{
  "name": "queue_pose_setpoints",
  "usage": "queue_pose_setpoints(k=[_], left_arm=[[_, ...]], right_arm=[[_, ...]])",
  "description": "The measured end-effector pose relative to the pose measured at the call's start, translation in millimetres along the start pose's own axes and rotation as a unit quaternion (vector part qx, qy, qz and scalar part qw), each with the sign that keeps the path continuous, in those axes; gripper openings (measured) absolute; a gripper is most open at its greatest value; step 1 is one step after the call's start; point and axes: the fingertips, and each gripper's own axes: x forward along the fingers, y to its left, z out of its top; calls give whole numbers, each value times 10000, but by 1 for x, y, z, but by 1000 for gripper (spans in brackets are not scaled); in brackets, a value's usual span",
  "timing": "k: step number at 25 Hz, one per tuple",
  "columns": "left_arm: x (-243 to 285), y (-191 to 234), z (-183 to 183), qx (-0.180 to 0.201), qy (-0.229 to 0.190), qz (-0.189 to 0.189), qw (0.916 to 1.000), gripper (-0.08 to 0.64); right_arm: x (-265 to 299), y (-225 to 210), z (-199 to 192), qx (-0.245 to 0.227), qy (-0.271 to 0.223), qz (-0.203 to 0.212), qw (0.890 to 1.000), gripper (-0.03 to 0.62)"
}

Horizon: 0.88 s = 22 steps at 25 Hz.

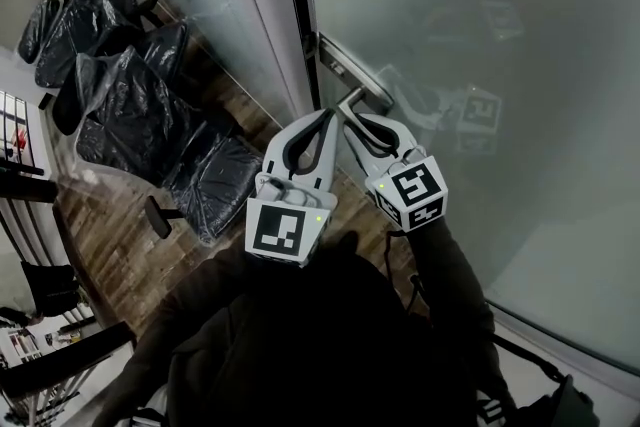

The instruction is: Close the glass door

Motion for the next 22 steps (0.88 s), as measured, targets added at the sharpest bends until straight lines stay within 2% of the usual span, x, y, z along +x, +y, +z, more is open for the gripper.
queue_pose_setpoints(k=[22], left_arm=[[2,18,12,19,-53,72,10000,-3]], right_arm=[[-4,11,4,71,105,129,9998,61]])
